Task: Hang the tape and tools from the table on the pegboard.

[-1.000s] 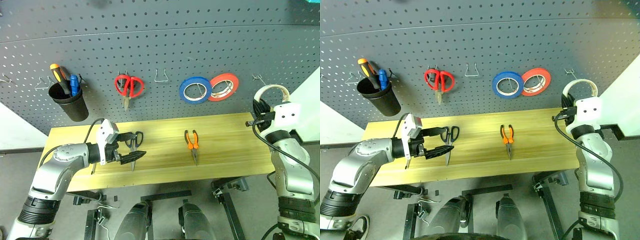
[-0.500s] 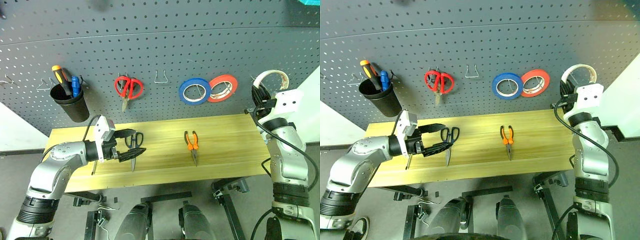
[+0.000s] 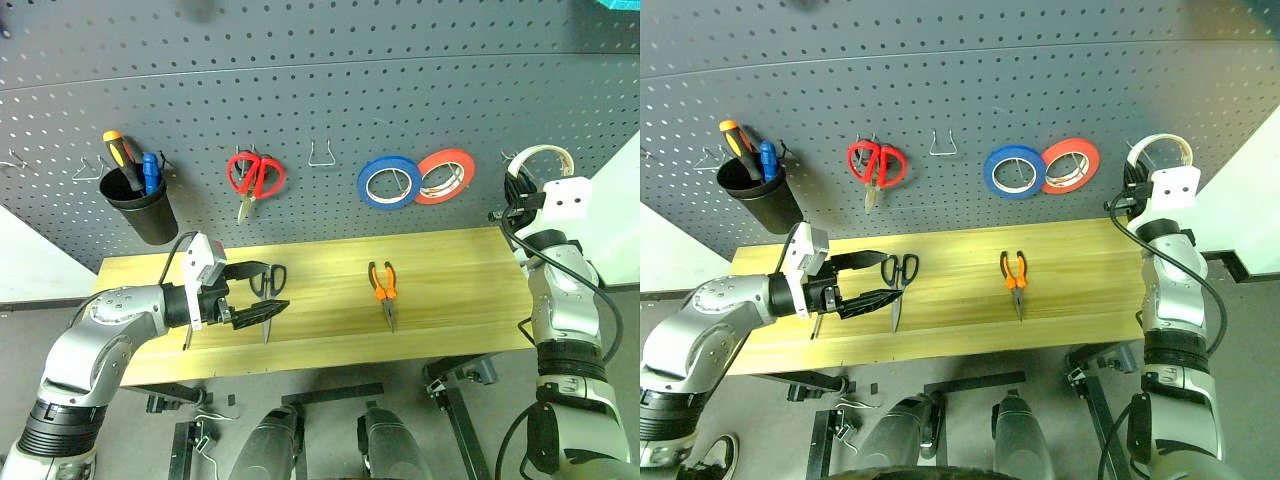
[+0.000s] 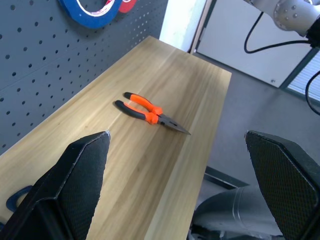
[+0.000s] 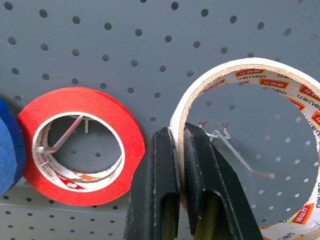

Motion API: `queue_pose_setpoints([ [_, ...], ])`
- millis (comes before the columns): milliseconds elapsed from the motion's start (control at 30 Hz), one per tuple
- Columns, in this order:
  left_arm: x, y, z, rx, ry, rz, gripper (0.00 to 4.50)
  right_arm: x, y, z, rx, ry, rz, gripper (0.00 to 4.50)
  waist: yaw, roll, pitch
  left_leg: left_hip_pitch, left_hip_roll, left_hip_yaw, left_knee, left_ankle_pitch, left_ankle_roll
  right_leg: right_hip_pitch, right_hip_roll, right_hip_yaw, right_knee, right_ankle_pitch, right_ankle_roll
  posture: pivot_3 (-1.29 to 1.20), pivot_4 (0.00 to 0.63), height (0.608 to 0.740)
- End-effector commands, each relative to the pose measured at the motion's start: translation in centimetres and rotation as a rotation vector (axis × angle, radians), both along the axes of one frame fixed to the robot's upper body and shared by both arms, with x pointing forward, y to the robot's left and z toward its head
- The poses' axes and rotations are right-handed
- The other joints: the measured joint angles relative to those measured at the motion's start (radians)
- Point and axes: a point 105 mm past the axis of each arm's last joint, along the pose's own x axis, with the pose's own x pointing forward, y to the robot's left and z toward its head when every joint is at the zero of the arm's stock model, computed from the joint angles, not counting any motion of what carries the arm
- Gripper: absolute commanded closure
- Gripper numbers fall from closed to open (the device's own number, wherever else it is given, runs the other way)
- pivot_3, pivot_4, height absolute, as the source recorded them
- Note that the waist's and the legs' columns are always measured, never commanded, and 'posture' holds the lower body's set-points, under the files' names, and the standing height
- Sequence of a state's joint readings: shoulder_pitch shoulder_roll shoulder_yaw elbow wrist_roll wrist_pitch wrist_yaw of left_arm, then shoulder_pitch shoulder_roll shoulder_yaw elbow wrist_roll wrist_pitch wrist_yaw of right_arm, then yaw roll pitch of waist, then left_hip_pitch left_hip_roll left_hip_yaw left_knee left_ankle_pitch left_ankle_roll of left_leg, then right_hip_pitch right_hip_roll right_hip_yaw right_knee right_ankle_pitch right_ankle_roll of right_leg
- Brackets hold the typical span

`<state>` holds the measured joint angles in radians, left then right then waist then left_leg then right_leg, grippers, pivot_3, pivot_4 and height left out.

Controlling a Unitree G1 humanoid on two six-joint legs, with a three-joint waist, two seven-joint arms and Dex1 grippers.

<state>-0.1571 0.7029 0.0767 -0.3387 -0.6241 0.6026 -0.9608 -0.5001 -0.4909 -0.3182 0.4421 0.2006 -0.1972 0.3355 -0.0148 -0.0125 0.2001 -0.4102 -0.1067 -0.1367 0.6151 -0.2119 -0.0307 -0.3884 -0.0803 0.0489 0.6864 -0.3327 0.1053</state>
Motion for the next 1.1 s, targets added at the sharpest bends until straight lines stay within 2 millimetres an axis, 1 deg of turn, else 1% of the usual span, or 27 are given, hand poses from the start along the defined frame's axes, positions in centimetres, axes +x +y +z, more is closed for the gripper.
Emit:
queue_pose_setpoints([
  [33, -0.5, 0.2, 1.4, -0.004, -0.042, -0.008, 0.00, -0.1, -0.5, 2.0, -0.019, -0.071, -0.007, 4.49, 0.000, 0.000, 0.000, 0.000, 0.000, 0.000, 0.000, 0.000, 0.000, 0.000, 0.000, 0.000, 0.000, 0.000, 0.000, 0.08, 0.195, 0.740],
  [367, -0.9, 0.9, 1.9, 0.020, -0.031, -0.007, 0.00, 0.2, -0.7, 1.9, -0.009, -0.080, -0.012, 4.49, 0.003, 0.000, 0.002, 0.000, 0.000, 0.000, -0.001, 0.000, 0.000, 0.000, 0.000, 0.000, 0.000, 0.000, 0.000, 0.12, 0.208, 0.740],
  [667, -0.9, 1.2, 2.3, 0.033, -0.026, -0.010, 0.00, -0.1, -1.0, 1.5, 0.003, -0.082, -0.024, 4.49, 0.004, 0.000, 0.002, 0.000, 0.000, 0.000, -0.001, 0.000, 0.000, 0.000, 0.000, 0.001, -0.001, 0.000, 0.000, 0.13, 0.210, 0.740],
  [933, -0.9, 1.3, 2.5, 0.040, -0.028, -0.008, 0.00, 0.2, -1.3, 0.9, 0.030, -0.068, -0.023, 4.49, 0.005, 0.000, 0.003, 0.000, 0.000, 0.000, -0.002, 0.000, 0.000, 0.000, -0.001, 0.001, -0.002, 0.000, 0.000, 0.14, 0.215, 0.740],
  [1033, -0.3, 1.2, 3.4, -0.004, -0.075, 0.023, 0.00, 0.4, -1.3, 0.5, 0.034, -0.056, -0.020, 4.49, 0.005, 0.000, 0.003, 0.000, 0.000, 0.000, -0.002, 0.000, 0.001, 0.000, -0.001, 0.001, -0.003, 0.000, 0.000, 0.14, 0.215, 0.740],
  [1100, -0.4, 1.1, 3.8, -0.023, -0.085, 0.018, 0.00, 0.6, -1.3, 0.4, 0.034, -0.052, -0.020, 4.49, 0.005, -0.001, 0.006, 0.000, 0.000, 0.000, -0.002, 0.000, 0.001, 0.000, -0.001, 0.001, -0.003, 0.000, 0.000, 0.14, 0.221, 0.740],
])
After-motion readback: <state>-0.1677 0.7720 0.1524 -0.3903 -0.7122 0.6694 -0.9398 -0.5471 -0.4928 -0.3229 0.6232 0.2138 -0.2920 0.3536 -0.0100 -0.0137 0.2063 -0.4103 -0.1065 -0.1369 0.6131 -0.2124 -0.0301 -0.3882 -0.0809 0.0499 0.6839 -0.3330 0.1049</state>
